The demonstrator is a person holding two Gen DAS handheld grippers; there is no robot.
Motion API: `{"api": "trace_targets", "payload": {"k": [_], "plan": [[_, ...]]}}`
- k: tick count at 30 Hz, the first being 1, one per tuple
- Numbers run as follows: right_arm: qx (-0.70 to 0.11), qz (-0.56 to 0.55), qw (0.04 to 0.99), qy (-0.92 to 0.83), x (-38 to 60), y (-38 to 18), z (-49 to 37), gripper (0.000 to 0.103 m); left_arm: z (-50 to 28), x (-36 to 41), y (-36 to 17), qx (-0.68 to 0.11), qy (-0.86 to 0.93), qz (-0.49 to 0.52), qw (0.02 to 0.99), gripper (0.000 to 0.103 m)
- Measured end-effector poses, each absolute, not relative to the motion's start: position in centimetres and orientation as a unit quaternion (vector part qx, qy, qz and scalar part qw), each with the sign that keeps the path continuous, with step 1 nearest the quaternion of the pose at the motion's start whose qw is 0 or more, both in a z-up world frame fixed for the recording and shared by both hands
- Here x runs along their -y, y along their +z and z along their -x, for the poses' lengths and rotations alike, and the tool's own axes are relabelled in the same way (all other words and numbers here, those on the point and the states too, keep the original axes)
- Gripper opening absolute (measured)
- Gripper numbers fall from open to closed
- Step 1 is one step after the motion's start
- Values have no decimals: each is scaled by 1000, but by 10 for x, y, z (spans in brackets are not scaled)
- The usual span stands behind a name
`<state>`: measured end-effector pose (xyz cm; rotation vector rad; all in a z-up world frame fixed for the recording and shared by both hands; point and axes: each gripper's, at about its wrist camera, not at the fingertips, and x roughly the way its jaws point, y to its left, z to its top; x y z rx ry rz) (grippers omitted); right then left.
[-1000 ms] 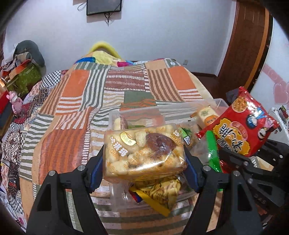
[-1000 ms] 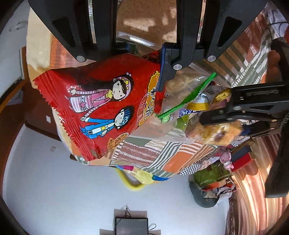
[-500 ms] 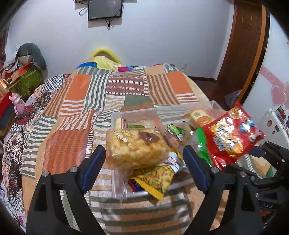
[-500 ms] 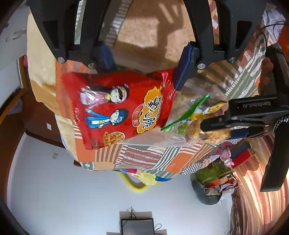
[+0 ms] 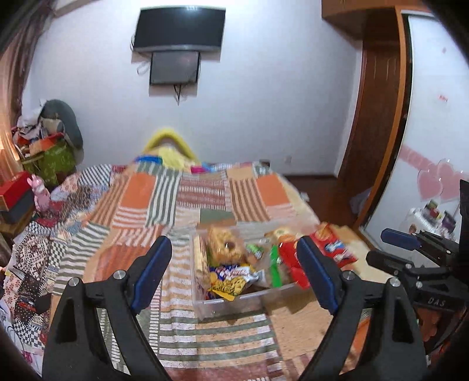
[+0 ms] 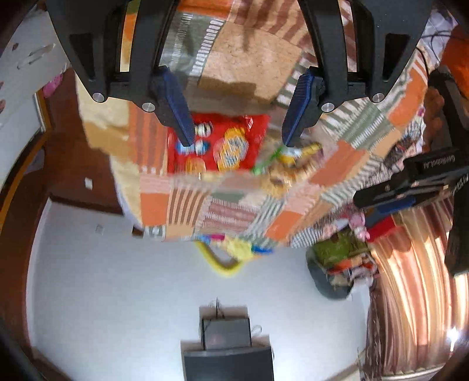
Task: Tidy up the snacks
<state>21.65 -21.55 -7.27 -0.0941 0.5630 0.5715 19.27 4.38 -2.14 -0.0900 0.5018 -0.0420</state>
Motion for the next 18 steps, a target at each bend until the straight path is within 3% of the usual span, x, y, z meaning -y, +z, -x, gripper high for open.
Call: {"api": "trace_targets", "payload": {"k": [10, 15, 18], "plan": [[-165, 15, 946, 277, 220, -17, -163, 62, -123, -33, 30, -155, -11, 31, 987, 91], [-133, 2, 955, 266, 219, -10, -145, 82, -104, -29, 36, -134, -9, 30, 990, 99], [-121, 3, 960, 251, 216, -11, -141, 90, -98, -28, 38, -131, -11, 30, 991, 103]]}}
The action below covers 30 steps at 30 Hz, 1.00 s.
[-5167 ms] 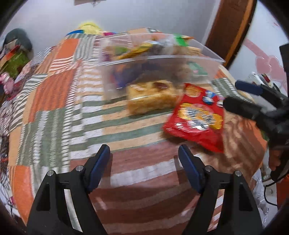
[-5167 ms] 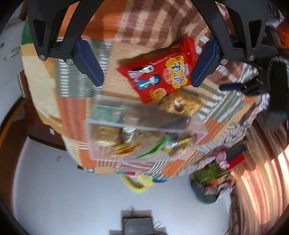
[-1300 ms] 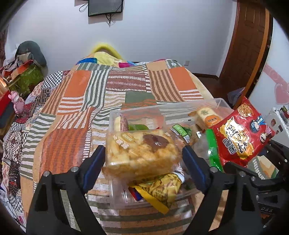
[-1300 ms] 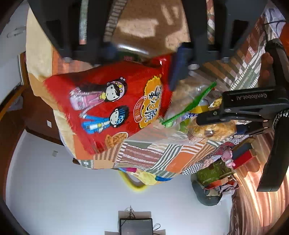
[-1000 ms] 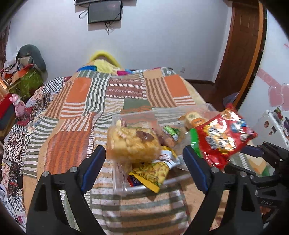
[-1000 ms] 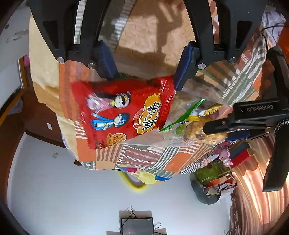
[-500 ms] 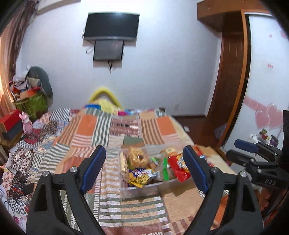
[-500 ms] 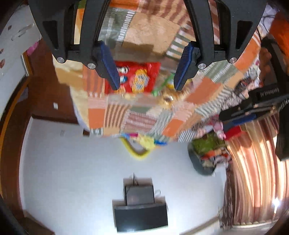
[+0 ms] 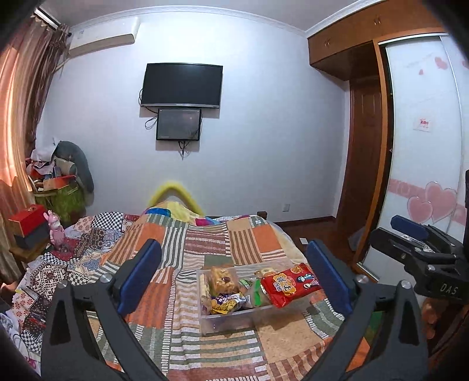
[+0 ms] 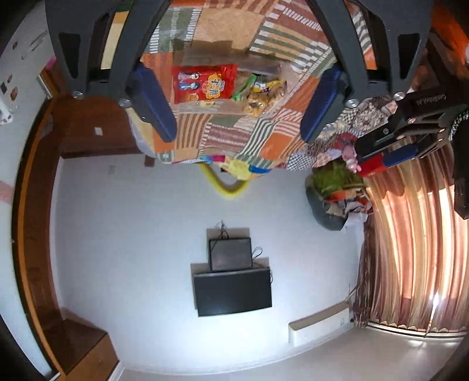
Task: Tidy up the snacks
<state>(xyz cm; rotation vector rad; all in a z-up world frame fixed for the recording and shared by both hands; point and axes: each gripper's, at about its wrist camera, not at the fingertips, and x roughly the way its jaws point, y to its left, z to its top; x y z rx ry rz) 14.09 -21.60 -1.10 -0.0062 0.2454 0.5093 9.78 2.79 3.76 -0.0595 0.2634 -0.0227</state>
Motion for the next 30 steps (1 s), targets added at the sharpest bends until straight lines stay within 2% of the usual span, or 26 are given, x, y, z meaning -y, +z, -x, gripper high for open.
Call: {"api": "trace_targets", "payload": {"k": [1, 3, 30], "plan": [[-121, 4, 962, 245, 216, -12, -140, 92, -98, -27, 37, -132, -13, 29, 991, 103], [-115, 4, 966, 233, 214, -13, -138, 103, -97, -26, 36, -136, -17, 27, 990, 103], [-121, 17, 969, 216, 223, -19, -121, 103, -96, -22, 26, -142, -22, 25, 989, 103]]}}
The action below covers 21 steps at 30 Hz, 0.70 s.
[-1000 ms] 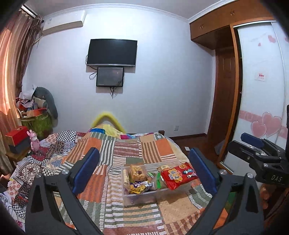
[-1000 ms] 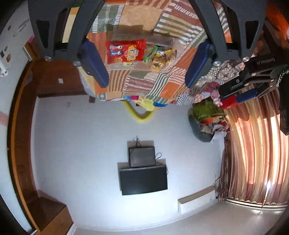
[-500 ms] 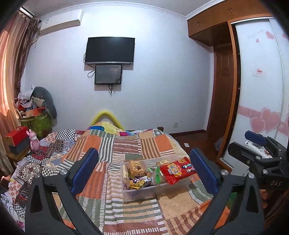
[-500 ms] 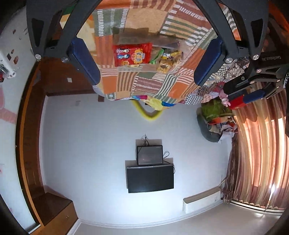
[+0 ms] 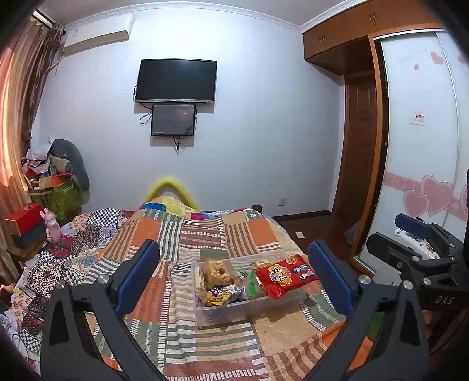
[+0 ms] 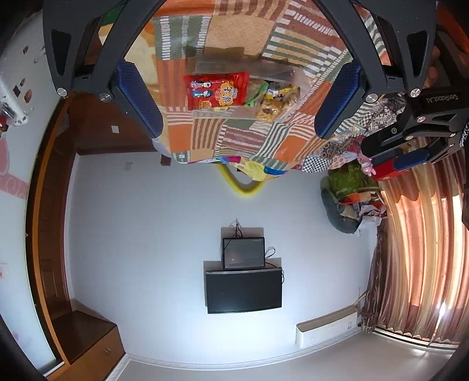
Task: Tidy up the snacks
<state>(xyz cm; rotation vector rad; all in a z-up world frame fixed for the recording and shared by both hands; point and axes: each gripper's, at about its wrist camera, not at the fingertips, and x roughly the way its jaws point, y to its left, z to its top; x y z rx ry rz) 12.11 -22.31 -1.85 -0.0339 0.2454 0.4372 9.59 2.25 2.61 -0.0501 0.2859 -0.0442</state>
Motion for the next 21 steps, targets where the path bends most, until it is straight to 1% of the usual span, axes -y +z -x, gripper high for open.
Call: {"api": "trace_targets", "payload": {"k": [21], "plan": [[-119, 22, 969, 217, 223, -16, -121, 103, -93, -21, 25, -141, -26, 25, 989, 103]]}}
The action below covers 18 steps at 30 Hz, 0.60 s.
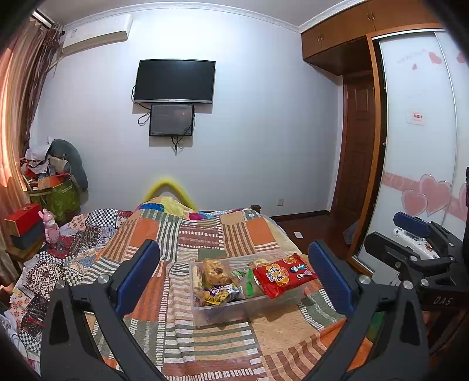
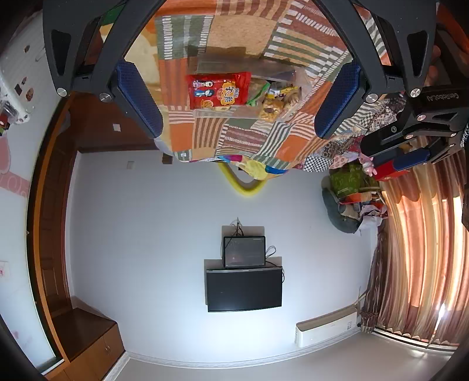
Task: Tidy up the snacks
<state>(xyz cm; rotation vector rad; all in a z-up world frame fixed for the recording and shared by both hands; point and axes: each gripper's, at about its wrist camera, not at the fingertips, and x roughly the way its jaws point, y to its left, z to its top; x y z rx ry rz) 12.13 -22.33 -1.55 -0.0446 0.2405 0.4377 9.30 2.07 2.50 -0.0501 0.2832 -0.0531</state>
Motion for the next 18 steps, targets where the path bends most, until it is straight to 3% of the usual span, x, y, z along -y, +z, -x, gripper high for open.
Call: {"api": "trace_targets", "payload": {"k": [18], "plan": [[-119, 22, 969, 216, 225, -15, -123, 103, -91, -17, 25, -140, -39, 23, 989, 103]]}}
